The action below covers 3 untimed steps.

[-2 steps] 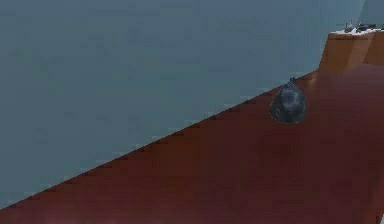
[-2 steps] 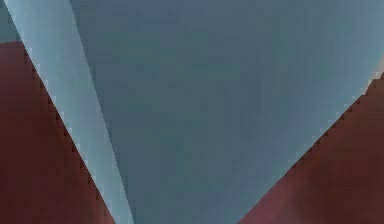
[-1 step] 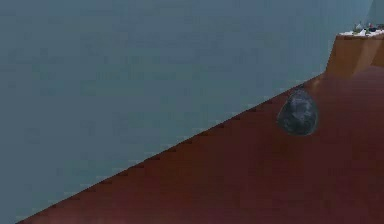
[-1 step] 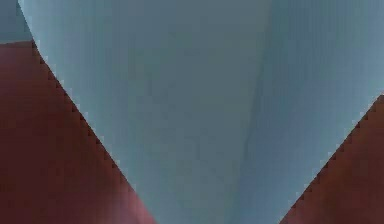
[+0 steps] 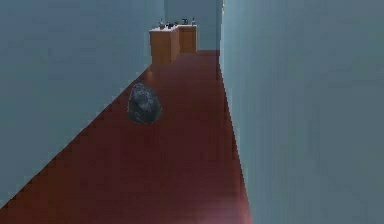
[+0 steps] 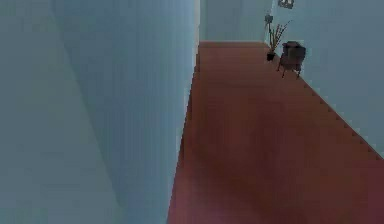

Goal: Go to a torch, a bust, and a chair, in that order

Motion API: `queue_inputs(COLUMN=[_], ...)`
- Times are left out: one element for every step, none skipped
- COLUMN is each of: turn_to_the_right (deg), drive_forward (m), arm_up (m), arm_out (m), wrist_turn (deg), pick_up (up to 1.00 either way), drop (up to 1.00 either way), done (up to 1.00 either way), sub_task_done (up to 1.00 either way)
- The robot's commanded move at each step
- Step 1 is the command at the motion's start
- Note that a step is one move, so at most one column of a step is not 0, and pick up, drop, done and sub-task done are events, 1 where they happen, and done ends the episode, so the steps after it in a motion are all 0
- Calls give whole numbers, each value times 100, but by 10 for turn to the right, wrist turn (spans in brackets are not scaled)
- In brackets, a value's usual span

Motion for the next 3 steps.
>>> queue_inputs(turn_to_the_right=[0,0,0], drive_forward=[100,100,100], arm_up=[0,0,0], arm_out=[0,0,0], wrist_turn=[0,0,0], pick_up=[0,0,0], drop=[0,0,0], done=[0,0,0], sub_task_done=[0,0,0])
